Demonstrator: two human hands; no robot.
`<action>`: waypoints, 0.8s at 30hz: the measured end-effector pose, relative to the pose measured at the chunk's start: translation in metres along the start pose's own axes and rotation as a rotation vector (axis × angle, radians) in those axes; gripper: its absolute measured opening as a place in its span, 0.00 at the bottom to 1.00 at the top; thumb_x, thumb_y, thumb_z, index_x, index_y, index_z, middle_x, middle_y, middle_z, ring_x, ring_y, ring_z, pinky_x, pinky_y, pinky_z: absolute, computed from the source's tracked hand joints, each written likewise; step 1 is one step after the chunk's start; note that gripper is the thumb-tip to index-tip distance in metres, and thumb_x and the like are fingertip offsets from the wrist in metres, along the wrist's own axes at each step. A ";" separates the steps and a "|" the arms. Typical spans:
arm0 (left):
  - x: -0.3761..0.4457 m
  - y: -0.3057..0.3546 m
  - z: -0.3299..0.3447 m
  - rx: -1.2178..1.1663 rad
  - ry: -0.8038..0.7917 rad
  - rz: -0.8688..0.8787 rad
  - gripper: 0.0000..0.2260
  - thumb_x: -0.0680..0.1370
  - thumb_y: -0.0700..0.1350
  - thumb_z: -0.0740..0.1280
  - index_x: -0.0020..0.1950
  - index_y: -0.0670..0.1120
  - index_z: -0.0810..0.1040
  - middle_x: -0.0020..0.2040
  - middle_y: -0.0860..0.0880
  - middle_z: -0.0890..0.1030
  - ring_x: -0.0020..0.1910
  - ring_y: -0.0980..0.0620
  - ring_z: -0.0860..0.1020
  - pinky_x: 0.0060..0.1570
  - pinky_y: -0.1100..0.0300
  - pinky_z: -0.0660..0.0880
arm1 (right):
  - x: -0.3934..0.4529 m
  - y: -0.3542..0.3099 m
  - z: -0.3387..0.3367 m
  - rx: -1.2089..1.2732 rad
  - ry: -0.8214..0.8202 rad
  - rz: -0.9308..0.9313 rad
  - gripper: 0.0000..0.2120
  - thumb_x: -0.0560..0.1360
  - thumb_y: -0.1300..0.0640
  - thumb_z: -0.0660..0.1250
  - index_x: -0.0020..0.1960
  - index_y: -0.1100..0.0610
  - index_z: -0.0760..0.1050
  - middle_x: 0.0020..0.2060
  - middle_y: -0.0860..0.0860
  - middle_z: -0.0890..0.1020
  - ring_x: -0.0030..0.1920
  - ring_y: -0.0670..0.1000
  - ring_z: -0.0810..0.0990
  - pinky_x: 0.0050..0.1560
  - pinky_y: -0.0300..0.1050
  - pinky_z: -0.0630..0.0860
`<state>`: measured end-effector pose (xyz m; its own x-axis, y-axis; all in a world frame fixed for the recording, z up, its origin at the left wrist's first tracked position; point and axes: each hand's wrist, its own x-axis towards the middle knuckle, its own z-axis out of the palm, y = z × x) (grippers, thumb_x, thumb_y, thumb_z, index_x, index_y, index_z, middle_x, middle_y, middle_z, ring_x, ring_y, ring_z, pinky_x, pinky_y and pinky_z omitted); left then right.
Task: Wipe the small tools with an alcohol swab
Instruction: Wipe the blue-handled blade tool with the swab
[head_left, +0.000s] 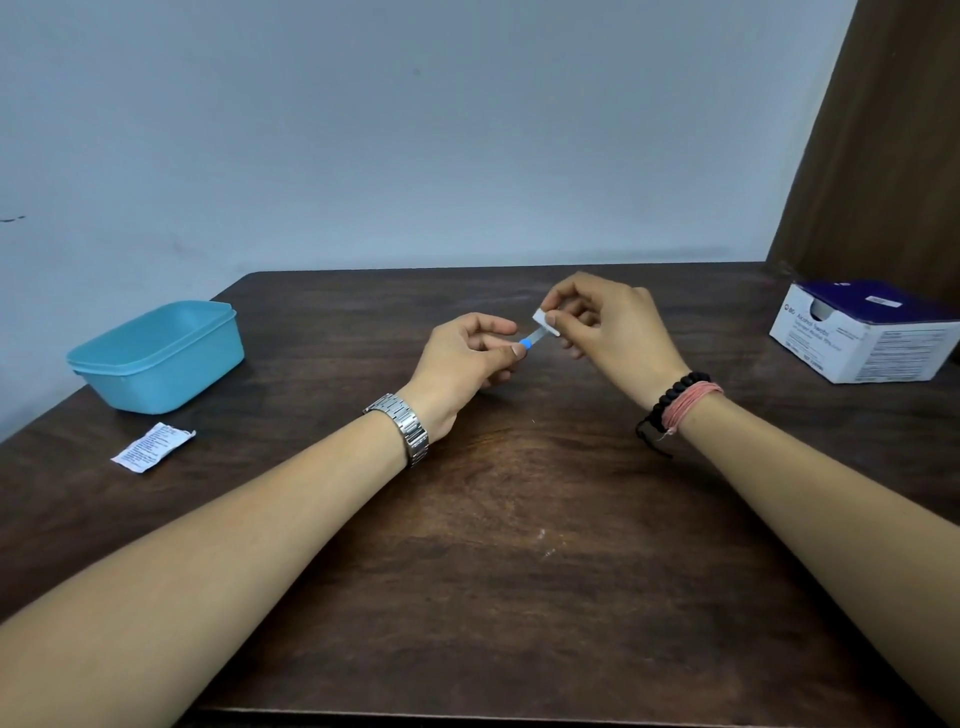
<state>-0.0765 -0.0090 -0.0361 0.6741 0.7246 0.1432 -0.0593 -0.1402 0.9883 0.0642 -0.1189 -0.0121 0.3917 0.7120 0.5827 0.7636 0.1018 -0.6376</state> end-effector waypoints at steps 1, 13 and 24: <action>0.000 0.000 0.000 -0.001 0.000 0.004 0.09 0.75 0.36 0.72 0.54 0.43 0.79 0.43 0.45 0.84 0.42 0.50 0.81 0.47 0.55 0.78 | -0.001 -0.002 0.003 -0.003 -0.027 -0.023 0.02 0.76 0.62 0.68 0.47 0.57 0.80 0.34 0.50 0.82 0.32 0.48 0.81 0.34 0.42 0.81; -0.001 0.002 0.000 -0.014 -0.008 -0.008 0.10 0.75 0.34 0.72 0.53 0.43 0.79 0.42 0.45 0.83 0.39 0.53 0.80 0.44 0.59 0.78 | 0.006 0.012 -0.007 -0.102 0.087 0.002 0.01 0.74 0.58 0.70 0.44 0.55 0.80 0.32 0.45 0.81 0.34 0.48 0.80 0.40 0.50 0.81; -0.002 0.001 0.000 -0.029 -0.026 0.001 0.09 0.74 0.35 0.72 0.53 0.42 0.78 0.41 0.45 0.83 0.40 0.51 0.80 0.44 0.59 0.78 | 0.004 0.013 0.005 -0.247 -0.028 -0.101 0.01 0.74 0.57 0.71 0.45 0.53 0.80 0.34 0.45 0.81 0.35 0.43 0.77 0.42 0.46 0.77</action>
<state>-0.0778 -0.0108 -0.0351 0.6932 0.7063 0.1433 -0.0809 -0.1213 0.9893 0.0732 -0.1109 -0.0207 0.2952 0.7259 0.6212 0.9016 0.0034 -0.4325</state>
